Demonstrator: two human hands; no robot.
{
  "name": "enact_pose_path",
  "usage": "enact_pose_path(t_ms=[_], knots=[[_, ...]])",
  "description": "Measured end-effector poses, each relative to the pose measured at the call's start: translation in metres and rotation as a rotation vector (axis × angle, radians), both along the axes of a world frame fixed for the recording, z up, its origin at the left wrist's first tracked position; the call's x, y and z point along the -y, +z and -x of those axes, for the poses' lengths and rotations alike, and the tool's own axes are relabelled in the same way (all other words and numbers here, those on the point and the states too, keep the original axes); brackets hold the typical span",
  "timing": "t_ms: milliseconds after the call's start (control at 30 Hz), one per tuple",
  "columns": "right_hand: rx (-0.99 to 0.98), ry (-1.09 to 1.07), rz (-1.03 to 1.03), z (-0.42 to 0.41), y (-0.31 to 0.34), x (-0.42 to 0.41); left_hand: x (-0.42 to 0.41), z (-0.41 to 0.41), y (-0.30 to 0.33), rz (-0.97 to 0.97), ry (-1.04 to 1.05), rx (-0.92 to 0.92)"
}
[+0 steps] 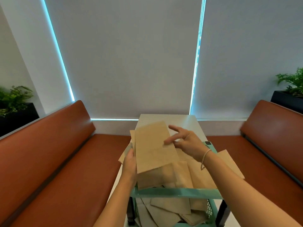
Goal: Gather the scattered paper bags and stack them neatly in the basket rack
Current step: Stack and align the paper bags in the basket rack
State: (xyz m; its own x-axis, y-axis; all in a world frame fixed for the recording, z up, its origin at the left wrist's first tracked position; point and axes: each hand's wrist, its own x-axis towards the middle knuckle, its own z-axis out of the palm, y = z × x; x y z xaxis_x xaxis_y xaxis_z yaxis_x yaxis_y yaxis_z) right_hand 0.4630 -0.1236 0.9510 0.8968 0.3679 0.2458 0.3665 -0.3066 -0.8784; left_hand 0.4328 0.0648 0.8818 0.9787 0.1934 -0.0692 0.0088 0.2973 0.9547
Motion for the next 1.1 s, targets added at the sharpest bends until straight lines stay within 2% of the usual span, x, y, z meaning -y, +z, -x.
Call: enact_pose_path(t_ms=[67, 167, 267, 333, 400, 567, 700, 767, 833, 967, 1033, 1100], knots=[[-0.101, 0.03, 0.062, 0.0, -0.014, 0.001, -0.002, -0.001, -0.001, 0.054, -0.018, -0.014], [-0.213, 0.068, 0.094, -0.001, -0.03, 0.005, -0.002, 0.001, 0.001, -0.019, 0.041, 0.054], [-0.242, 0.103, 0.17, -0.003, -0.038, 0.006, 0.0, 0.005, 0.003, -0.037, 0.063, 0.081], [-0.252, 0.12, 0.217, -0.005, -0.043, 0.005, -0.001, 0.005, 0.003, 0.019, 0.038, 0.083], [-0.254, 0.112, 0.215, -0.007, -0.046, 0.002, 0.001, 0.006, 0.005, 0.055, 0.026, 0.082], [-0.318, 0.023, 0.124, -0.002, -0.046, -0.003, 0.001, 0.005, 0.003, -0.012, 0.049, 0.131], [-0.38, 0.011, 0.092, 0.002, -0.047, -0.007, -0.001, 0.007, 0.004, 0.067, 0.008, 0.153], [-0.392, 0.005, 0.094, 0.003, -0.046, -0.007, 0.001, 0.006, 0.002, -0.003, 0.009, 0.149], [-0.419, -0.024, 0.002, 0.003, -0.044, -0.007, 0.003, 0.002, 0.0, -0.068, 0.115, 0.14], [-0.53, -0.151, -0.343, 0.002, -0.043, -0.006, 0.01, -0.004, 0.016, -0.039, 0.266, 0.179], [-0.624, -0.147, -0.492, 0.003, -0.046, -0.005, 0.014, -0.008, 0.024, -0.022, 0.34, 0.201], [-0.67, -0.086, -0.525, 0.006, -0.046, -0.005, 0.02, -0.011, 0.03, -0.011, 0.356, 0.223]])
